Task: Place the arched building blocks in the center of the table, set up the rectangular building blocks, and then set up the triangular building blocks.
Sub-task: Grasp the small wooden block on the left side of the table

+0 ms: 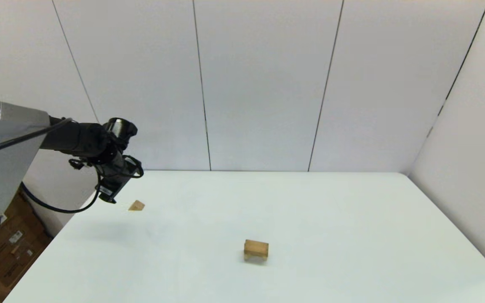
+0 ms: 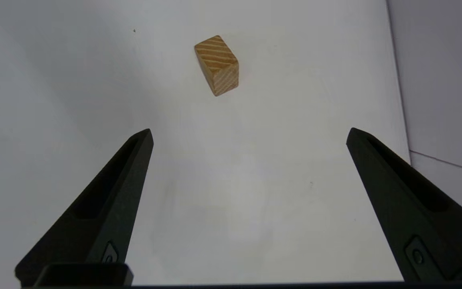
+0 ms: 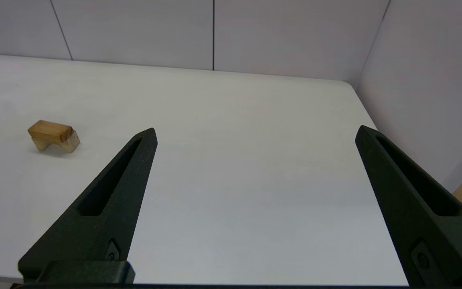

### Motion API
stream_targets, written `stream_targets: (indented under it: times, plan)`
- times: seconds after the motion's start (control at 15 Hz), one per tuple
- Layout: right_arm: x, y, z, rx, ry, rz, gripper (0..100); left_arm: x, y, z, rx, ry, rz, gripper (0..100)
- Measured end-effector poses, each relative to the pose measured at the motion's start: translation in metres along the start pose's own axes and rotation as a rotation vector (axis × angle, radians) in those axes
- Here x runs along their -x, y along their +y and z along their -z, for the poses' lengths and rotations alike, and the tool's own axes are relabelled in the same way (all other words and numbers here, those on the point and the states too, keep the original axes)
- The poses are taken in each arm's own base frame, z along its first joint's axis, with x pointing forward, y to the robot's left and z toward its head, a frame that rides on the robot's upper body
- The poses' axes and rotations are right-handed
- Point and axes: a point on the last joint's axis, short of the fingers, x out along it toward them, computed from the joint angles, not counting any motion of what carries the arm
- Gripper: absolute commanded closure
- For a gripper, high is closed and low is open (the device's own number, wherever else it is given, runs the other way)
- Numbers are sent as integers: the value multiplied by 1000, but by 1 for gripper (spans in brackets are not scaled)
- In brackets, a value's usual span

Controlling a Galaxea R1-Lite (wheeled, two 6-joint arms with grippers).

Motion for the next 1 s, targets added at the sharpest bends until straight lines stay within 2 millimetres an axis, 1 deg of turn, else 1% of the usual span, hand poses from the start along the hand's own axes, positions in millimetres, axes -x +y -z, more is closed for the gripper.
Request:
stream_targets:
  times: [0.4, 0.6, 0.8, 1.0]
  plan:
    - [0, 0, 0, 0, 0, 0, 0, -31, 4, 1, 13, 20, -68, 0]
    - [0, 0, 0, 1, 0, 0, 0, -41, 7, 3, 6, 35, -107, 0]
    - [0, 0, 0, 0, 0, 0, 0, -49, 6, 5, -1, 41, -122, 0]
    - [0, 0, 0, 0, 0, 1, 0, -62, 7, 8, -6, 47, -136, 0]
